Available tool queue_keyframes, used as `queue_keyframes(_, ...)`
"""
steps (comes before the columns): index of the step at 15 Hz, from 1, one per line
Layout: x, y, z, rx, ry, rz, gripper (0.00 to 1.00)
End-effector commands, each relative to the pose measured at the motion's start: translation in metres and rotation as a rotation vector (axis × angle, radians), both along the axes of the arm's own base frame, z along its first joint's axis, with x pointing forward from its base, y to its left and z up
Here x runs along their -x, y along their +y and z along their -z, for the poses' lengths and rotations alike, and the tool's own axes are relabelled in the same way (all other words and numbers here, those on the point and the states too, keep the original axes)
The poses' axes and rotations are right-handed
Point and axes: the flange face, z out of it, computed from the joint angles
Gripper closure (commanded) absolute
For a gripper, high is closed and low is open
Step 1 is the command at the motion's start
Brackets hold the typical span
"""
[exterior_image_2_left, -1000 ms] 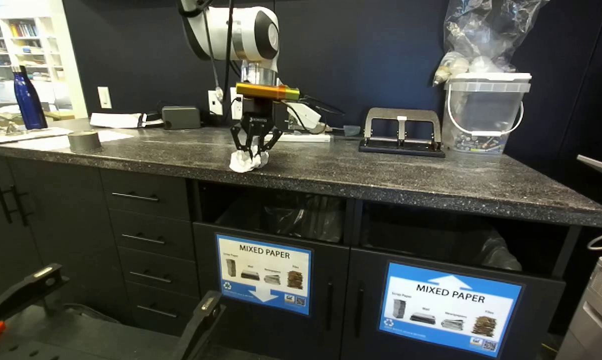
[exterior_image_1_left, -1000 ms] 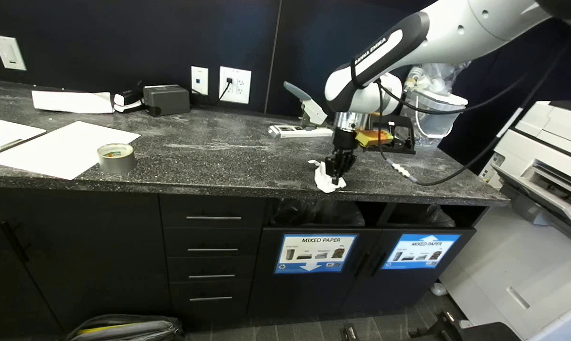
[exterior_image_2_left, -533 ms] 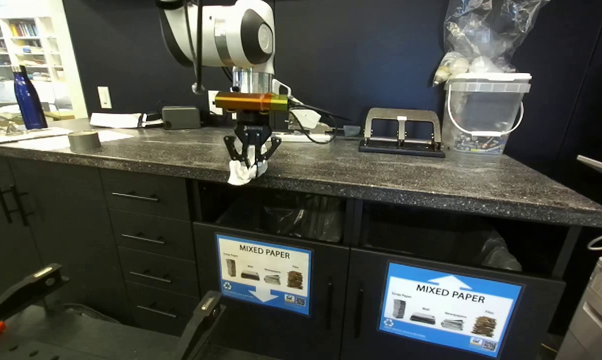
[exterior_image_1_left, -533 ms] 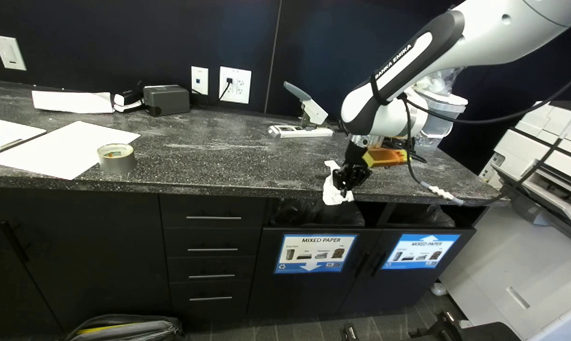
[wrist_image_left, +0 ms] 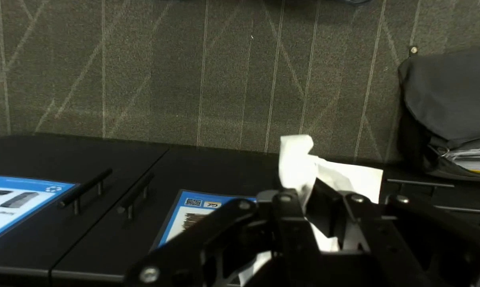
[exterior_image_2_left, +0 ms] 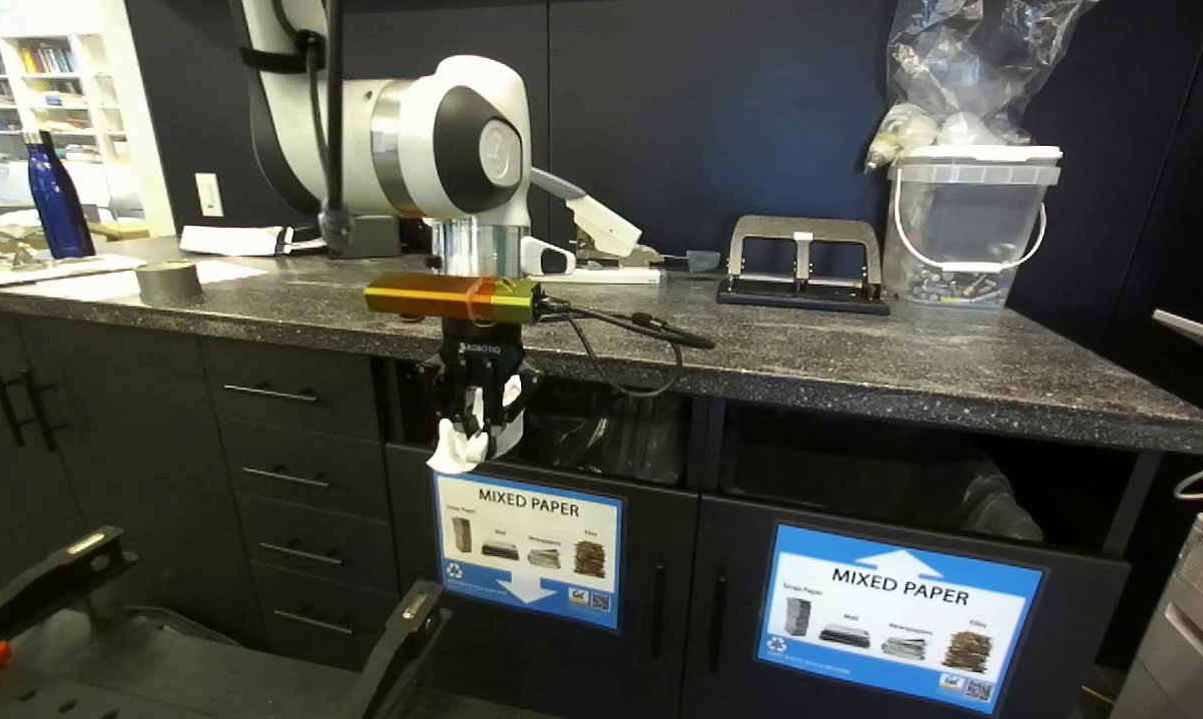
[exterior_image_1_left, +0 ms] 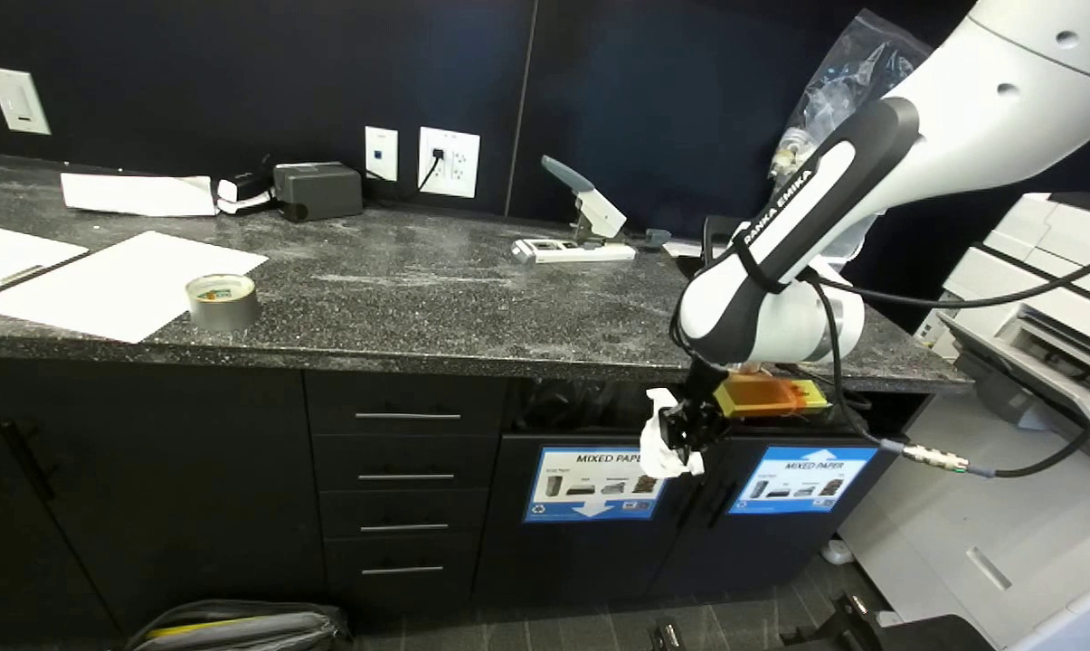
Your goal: Put the papers in the first bin
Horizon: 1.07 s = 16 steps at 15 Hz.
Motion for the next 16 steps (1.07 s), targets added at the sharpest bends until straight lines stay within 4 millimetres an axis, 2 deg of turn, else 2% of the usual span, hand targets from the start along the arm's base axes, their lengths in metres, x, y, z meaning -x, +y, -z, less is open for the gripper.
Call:
queue_keyframes(1,0.004,-0.014,0.019,0.021,-0.051,0.017,0.92)
queue_keyframes(5,-0.004,-0.035,0.055,0.007,-0.059,0.043,0.92)
queue_keyframes(10,-0.024,-0.063,0.089,-0.005,-0.189,0.042,0.92)
queue_keyframes(16,-0.041,-0.078,0.124,-0.039,-0.393,-0.015,0.92)
